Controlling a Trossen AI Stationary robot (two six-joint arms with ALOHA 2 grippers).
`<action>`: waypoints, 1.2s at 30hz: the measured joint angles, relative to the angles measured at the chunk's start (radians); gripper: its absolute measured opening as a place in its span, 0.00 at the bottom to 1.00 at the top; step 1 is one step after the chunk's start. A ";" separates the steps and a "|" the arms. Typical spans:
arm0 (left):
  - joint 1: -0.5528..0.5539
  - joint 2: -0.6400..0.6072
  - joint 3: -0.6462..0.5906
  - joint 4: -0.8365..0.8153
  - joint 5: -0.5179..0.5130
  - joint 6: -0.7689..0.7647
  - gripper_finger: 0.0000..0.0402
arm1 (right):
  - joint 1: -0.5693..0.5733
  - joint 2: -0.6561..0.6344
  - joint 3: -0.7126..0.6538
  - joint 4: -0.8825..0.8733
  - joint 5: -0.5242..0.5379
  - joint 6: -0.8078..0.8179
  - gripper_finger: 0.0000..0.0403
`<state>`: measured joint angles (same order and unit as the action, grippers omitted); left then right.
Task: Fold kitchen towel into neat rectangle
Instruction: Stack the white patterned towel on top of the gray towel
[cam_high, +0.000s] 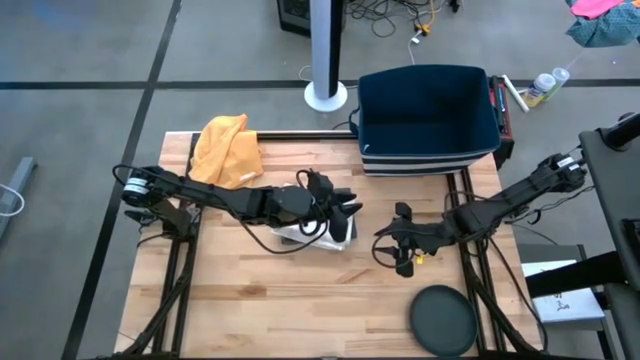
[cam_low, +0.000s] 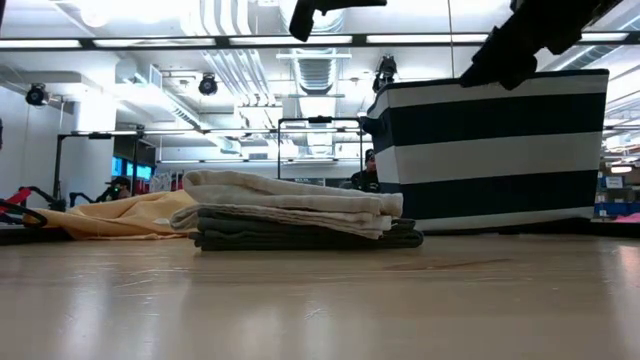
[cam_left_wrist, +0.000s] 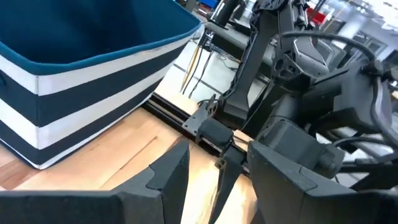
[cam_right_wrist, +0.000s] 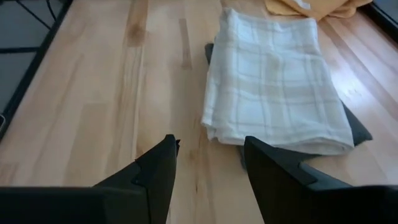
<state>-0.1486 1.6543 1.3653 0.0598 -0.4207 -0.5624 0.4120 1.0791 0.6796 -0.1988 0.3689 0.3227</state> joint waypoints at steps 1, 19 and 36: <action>0.000 0.000 0.000 -0.011 0.005 0.002 0.39 | 0.000 0.008 0.000 0.017 0.000 -0.004 0.45; 0.014 -0.108 -0.292 0.221 0.009 -0.079 0.39 | -0.033 0.056 0.000 0.075 -0.001 -0.038 0.45; 0.014 -0.112 -0.304 0.210 0.008 -0.078 0.39 | -0.033 0.101 0.001 0.106 -0.010 -0.046 0.45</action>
<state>-0.1341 1.5424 1.0615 0.2695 -0.4129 -0.6402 0.3788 1.1801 0.6809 -0.0927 0.3588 0.2768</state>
